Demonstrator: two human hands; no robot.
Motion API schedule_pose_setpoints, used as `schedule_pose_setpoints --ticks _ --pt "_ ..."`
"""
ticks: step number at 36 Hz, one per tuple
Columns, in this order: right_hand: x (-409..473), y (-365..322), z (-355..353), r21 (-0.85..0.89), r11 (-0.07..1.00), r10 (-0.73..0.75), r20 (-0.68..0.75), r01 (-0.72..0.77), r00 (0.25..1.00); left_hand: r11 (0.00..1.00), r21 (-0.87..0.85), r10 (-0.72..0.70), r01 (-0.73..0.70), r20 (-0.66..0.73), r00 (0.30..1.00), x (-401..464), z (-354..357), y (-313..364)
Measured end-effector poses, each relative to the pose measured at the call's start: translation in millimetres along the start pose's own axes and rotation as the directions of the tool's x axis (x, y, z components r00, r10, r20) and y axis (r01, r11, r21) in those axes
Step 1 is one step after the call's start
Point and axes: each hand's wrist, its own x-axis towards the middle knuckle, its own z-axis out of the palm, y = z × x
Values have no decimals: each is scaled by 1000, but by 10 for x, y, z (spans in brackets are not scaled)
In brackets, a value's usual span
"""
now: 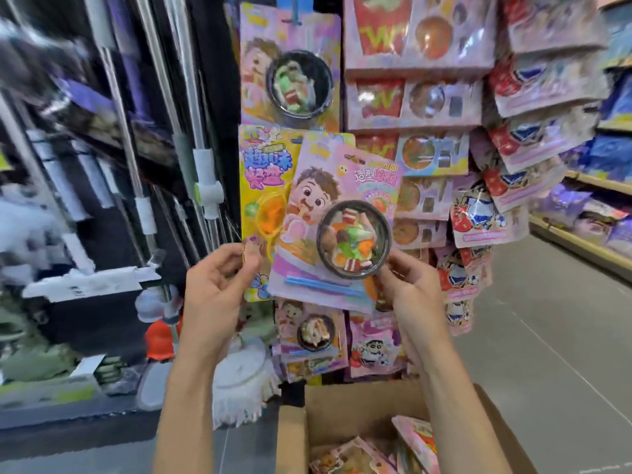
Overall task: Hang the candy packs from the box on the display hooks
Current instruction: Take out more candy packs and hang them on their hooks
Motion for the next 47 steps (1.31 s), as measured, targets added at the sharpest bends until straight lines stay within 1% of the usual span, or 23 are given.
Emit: schedule_pose_setpoints --ticks 3,9,12,14,18,23,25,28,32,37,42,45,47 --pt "145 -181 96 -13 998 -54 0 54 999 998 23 61 -60 -52 997 151 -20 172" --pt "321 -485 267 22 996 -91 33 90 995 983 52 181 -175 -132 975 288 -107 558" --pt "357 -593 348 43 995 -96 54 94 994 981 59 192 -185 -185 964 341 -164 662" --pt "405 -666 401 58 996 -77 63 73 995 981 56 194 -186 -244 950 434 -197 716" --pt "558 -749 475 60 997 -42 38 39 998 978 37 204 -205 -377 904 672 -250 811" --pt "792 -888 548 31 998 -54 -6 54 999 967 24 238 -255 -451 860 1002 -337 912" --pt "895 -968 576 37 997 -60 -25 61 998 963 9 242 -270 -472 847 1138 -365 941" --pt "1062 -1078 609 27 994 -101 -34 102 994 965 -23 221 -263 -478 850 1336 -395 953" --pt "1249 -1236 680 -16 984 -180 -44 180 983 971 11 215 -239 -481 850 1524 -440 941" --pt "1421 -1393 795 -98 959 -269 -26 266 963 976 47 204 -212 -537 819 1661 -553 940" --pt "1562 -1475 904 -98 944 -319 -33 315 947 973 64 215 -220 -586 782 1794 -667 959" --pt "1674 -1549 957 -90 945 -321 -58 315 945 971 65 225 -232 -585 779 1843 -641 1049" --pt "1761 -1601 973 -115 945 -317 -86 307 945 967 68 240 -246 -571 785 1858 -622 1104"
